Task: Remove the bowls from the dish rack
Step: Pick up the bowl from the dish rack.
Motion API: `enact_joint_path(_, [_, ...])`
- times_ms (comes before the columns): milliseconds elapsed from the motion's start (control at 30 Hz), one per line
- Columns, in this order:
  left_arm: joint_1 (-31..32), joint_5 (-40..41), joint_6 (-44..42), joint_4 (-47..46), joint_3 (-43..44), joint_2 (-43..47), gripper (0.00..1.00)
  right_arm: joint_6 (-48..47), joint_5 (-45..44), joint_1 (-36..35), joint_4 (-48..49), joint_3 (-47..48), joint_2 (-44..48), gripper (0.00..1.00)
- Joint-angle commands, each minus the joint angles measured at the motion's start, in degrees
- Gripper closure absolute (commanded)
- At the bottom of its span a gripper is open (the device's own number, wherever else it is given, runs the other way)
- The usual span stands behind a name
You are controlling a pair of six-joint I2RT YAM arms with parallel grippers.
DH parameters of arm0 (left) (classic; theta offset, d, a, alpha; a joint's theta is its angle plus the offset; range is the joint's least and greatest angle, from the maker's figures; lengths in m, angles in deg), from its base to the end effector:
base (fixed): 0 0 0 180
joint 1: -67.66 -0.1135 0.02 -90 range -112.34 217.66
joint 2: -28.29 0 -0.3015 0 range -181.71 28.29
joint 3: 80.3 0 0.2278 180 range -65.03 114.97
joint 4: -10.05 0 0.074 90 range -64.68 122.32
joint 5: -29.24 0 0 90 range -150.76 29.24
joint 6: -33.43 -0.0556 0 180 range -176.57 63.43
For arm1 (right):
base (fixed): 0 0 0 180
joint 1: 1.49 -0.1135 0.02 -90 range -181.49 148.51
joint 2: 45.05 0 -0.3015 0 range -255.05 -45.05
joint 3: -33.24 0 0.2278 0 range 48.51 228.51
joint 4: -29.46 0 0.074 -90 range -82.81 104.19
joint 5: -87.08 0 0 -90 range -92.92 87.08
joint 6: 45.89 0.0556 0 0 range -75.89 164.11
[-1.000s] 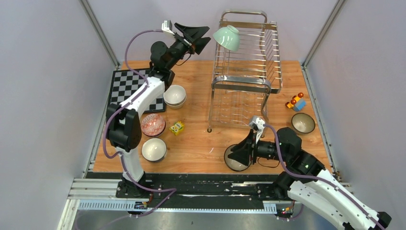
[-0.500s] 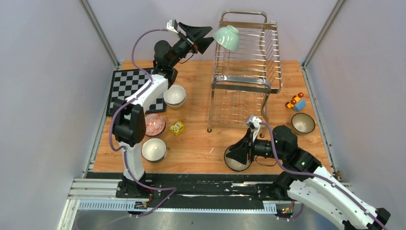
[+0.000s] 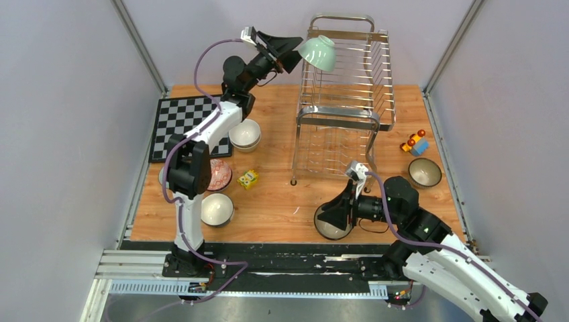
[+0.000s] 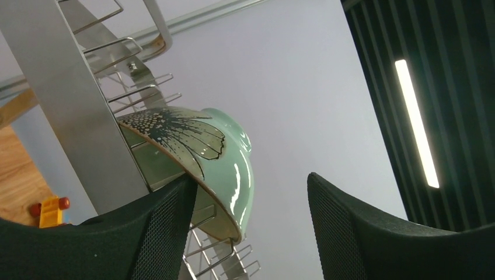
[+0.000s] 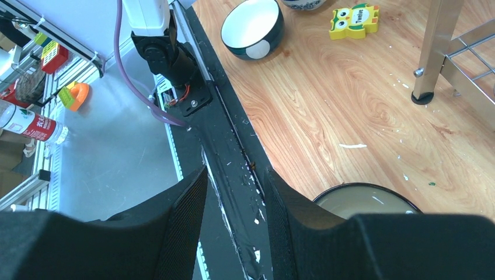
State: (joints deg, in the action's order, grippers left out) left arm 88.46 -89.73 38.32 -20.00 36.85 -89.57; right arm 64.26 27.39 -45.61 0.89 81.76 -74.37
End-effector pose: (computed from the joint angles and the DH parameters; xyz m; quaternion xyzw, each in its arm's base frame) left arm 0.4537 -0.2012 0.4373 -0.1222 0.5203 -0.7747 0.3378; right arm 0.0470 0.0846 0.3162 -0.3183 0.6848 0.5010 0.4228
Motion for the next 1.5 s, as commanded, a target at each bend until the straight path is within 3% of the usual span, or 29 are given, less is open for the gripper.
enact_joint_path(0, [0.6, -0.9, 1.7, -3.7, 2.5, -2.3, 0.32, 0.4, -0.6, 0.5, -0.1, -0.5, 1.0, 0.56])
enact_joint_path(533, [1.0, -0.4, 3.9, -8.0, 4.9, -5.6, 0.61, 0.7, -1.3, 0.5, -0.1, -1.2, 0.7, 0.56])
enact_joint_path(900, [1.4, -0.2, 4.7, -9.4, 5.8, -6.8, 0.75, 1.4, -1.5, 0.5, -0.1, -1.5, 0.9, 0.56])
enact_joint_path(1133, [1.6, 0.3, 6.0, -10.9, 8.6, -8.6, 0.99, 3.2, -1.6, 0.5, 0.9, -3.1, 1.2, 0.57])
enact_joint_path(1467, [1.7, 2.0, 8.2, -13.6, 10.8, -10.5, 1.0, 3.9, -1.5, 0.5, 1.6, -3.5, 0.9, 0.57])
